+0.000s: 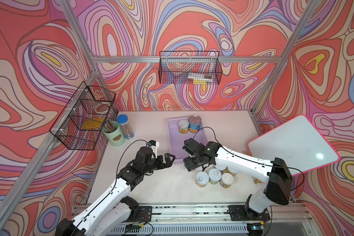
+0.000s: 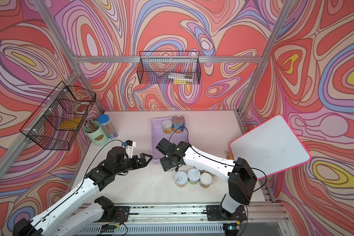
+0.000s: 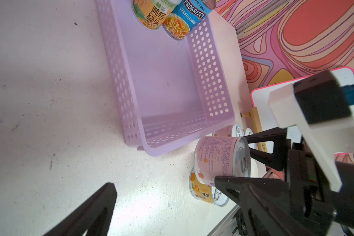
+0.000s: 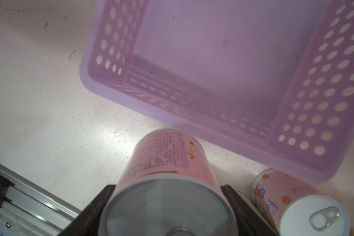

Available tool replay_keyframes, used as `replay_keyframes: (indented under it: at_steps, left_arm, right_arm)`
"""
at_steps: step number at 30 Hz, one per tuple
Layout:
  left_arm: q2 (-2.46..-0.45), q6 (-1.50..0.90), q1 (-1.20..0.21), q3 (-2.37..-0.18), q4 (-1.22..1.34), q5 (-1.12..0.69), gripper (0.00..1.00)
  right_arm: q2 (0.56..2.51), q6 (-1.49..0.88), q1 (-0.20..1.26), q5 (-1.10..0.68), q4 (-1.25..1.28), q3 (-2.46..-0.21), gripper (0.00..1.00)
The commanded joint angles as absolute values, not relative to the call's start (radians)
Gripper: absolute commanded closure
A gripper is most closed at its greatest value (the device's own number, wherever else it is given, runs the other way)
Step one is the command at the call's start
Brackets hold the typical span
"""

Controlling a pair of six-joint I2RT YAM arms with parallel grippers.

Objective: Put the canned food in the basket
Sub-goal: Place the canned food in the basket.

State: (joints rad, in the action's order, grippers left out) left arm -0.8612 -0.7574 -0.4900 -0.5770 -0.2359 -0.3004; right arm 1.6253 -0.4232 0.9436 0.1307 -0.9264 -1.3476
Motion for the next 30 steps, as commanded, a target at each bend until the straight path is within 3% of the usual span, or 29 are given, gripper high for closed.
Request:
replay_keyframes:
  at_steps: [1,9,22,30]
  left_arm:
    - [-0.874,-0.724,-0.479,-0.623,-0.249,-0.263,0.01]
    - [-0.948,-0.722,-0.416,-0.657,-0.200,-0.272,0.01]
    - [-0.986,-0.749,-0.266,-0.684,-0.130,-0.320,0.01]
    - [-1.013,-0.719,-0.252,-0.742,-0.123,-0.216,0.01]
  right_arm:
    - [1.610,-0.394,0.947,0.180,-0.904,-1.428,0.39]
    - [1.730,-0.285,0.928,0.246,-0.903,-1.589,0.40]
    - [2.010,-0.060,0.811,0.174,-0.832,-1.873,0.41]
    - [2.168,0.055,0.765,0.161,-0.842,-2.054,0.39]
